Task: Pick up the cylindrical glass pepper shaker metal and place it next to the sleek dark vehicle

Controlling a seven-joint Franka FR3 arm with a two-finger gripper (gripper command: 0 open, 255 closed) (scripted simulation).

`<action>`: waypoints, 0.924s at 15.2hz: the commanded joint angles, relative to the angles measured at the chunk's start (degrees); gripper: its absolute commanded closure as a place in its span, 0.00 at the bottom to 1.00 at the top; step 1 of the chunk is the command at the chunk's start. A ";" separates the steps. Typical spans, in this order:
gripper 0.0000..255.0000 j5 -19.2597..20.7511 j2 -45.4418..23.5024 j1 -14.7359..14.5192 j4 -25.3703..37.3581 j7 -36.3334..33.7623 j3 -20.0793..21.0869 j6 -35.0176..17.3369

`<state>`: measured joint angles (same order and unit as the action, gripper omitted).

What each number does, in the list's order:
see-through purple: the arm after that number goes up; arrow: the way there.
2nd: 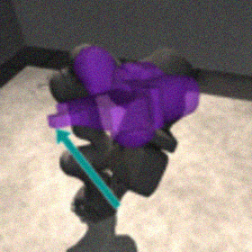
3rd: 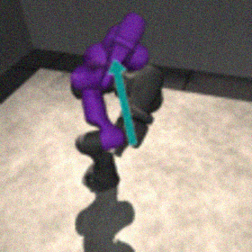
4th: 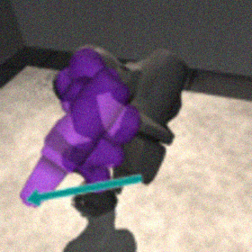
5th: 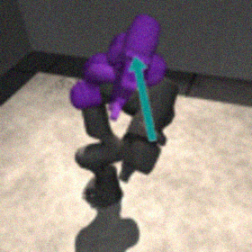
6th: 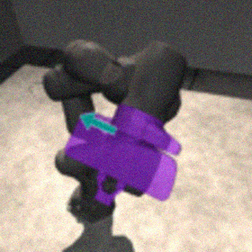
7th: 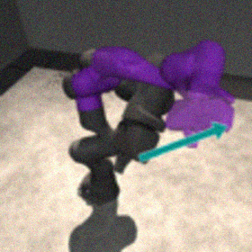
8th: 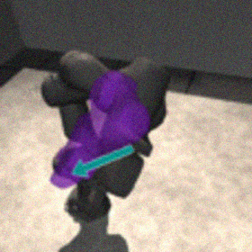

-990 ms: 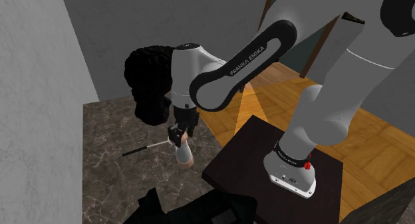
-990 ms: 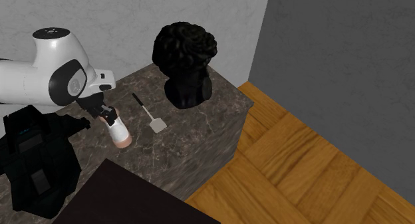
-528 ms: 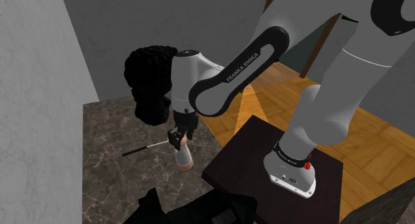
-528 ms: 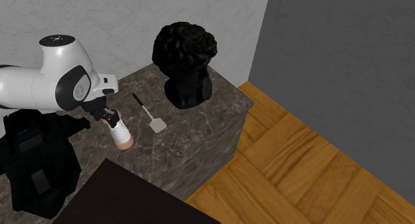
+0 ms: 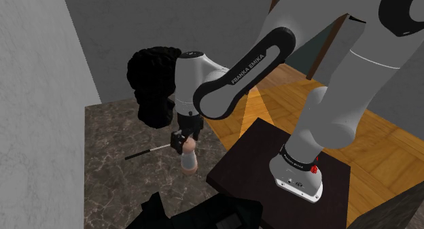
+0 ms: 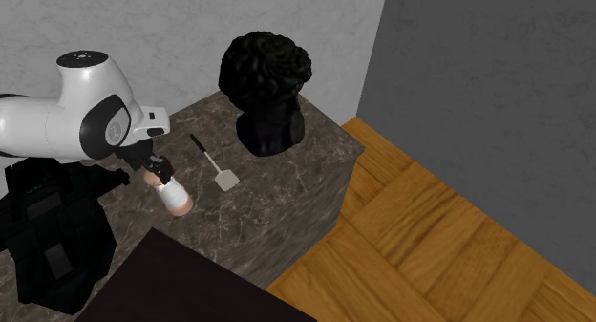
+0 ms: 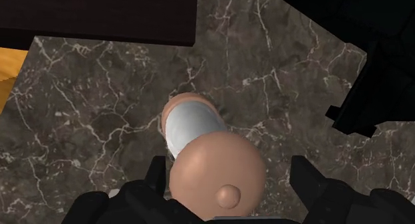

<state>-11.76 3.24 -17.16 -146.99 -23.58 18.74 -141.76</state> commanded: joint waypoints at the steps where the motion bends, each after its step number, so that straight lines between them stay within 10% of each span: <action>1: 0.00 0.00 0.00 0.00 -0.01 0.00 0.00 0.00; 6: 0.00 -0.67 6.12 0.34 2.46 0.75 -0.86 8.56; 14: 0.00 -0.67 6.12 0.32 2.46 0.75 -0.88 8.56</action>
